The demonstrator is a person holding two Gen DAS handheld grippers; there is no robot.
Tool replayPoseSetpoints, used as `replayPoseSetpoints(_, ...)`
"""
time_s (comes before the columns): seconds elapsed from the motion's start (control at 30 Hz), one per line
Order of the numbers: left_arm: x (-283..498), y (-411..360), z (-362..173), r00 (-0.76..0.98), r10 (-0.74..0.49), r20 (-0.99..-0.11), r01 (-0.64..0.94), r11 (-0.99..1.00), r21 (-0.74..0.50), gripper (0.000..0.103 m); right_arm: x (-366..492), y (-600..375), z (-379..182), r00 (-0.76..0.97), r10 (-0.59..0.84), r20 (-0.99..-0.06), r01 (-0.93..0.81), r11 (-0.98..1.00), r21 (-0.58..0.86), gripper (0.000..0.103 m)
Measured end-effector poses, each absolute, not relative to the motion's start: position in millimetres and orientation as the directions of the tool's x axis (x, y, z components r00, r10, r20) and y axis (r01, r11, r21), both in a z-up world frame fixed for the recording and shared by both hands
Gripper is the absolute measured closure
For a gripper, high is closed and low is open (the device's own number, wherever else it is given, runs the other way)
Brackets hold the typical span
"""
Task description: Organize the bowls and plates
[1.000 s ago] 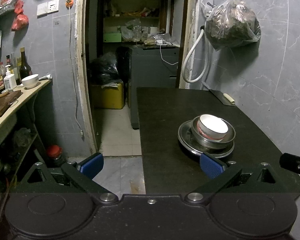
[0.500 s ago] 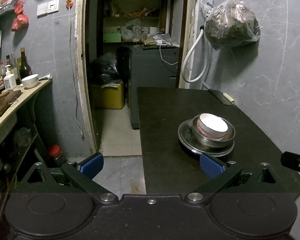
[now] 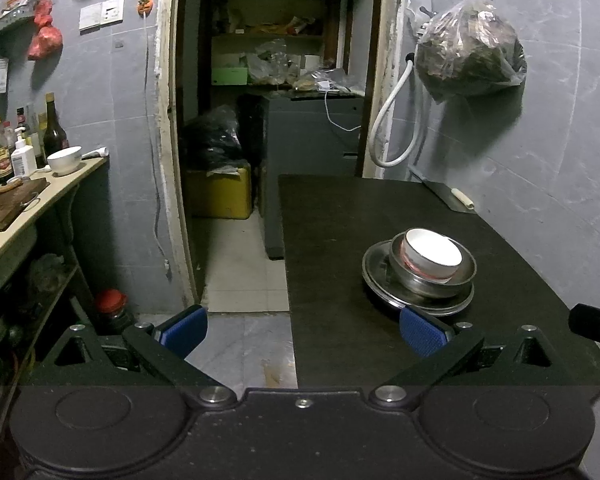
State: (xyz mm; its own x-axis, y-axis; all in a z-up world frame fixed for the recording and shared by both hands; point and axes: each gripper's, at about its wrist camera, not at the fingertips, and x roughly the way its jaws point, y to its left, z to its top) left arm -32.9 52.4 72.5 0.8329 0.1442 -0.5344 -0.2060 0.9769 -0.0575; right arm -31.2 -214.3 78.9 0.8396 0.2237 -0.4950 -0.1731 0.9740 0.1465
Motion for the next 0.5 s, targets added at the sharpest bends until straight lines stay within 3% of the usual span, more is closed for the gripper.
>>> replayPoseSetpoints(0.5,-30.7,54.9,69.4,0.830,0.151,-0.536,-0.215,0.975,-0.058,0.001,-29.9,-213.8,77.9,0.843,0.218,-0.492,-0.163,0.975,0.152,0.000)
